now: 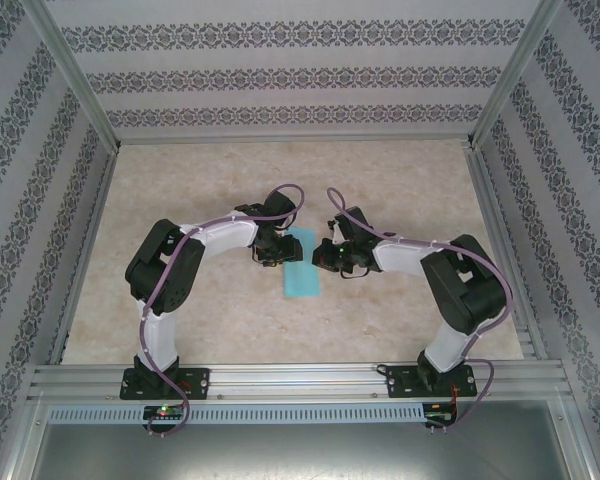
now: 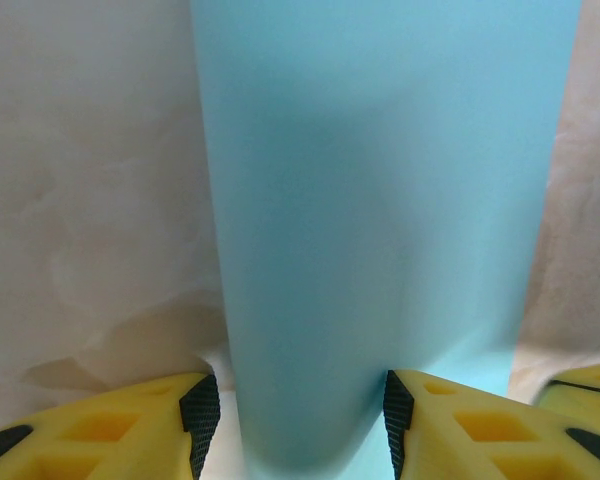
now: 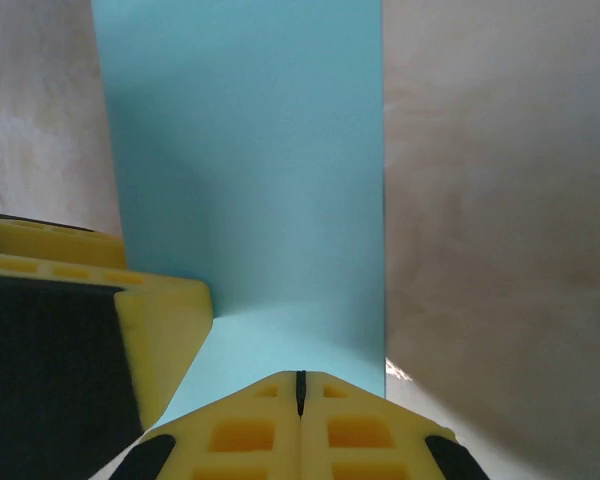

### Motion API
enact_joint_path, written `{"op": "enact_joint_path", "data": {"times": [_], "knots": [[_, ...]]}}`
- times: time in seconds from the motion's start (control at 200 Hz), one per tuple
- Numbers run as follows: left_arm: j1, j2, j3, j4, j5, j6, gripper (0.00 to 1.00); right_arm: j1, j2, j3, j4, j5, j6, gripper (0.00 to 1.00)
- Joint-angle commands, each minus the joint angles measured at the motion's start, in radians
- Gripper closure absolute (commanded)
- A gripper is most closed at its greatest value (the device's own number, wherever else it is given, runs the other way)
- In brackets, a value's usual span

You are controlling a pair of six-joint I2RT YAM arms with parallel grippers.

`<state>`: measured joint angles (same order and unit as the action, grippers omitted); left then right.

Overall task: Fold a paper plane with a square sheet of paper (fold left side to right side)
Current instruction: Hold the square sheet of paper at the center of the table, then first fold the square sheet of paper in half at the center of the table.

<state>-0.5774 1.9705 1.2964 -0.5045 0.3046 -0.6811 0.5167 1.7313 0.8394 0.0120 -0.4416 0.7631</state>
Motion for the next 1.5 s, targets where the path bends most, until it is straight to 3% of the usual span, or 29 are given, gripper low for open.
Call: {"op": "enact_joint_path", "data": {"times": [0.0, 0.52, 0.979, 1.269, 1.494], "knots": [[-0.038, 0.096, -0.029, 0.008, -0.013, 0.012, 0.47, 0.022, 0.037, 0.039, 0.001, -0.015, 0.014, 0.94], [-0.040, 0.080, -0.026, 0.005, -0.011, 0.016, 0.47, 0.039, 0.095, 0.064, -0.132, 0.046, -0.034, 0.94], [0.004, -0.175, 0.011, -0.060, -0.071, 0.068, 0.39, 0.040, 0.114, 0.052, -0.157, 0.055, -0.038, 0.94], [0.005, -0.155, -0.058, 0.143, 0.176, 0.028, 0.66, 0.040, 0.117, 0.055, -0.160, 0.054, -0.039, 0.94], [0.005, -0.087, -0.062, 0.149, 0.174, 0.035, 0.73, 0.040, 0.114, 0.054, -0.165, 0.055, -0.041, 0.94]]}}
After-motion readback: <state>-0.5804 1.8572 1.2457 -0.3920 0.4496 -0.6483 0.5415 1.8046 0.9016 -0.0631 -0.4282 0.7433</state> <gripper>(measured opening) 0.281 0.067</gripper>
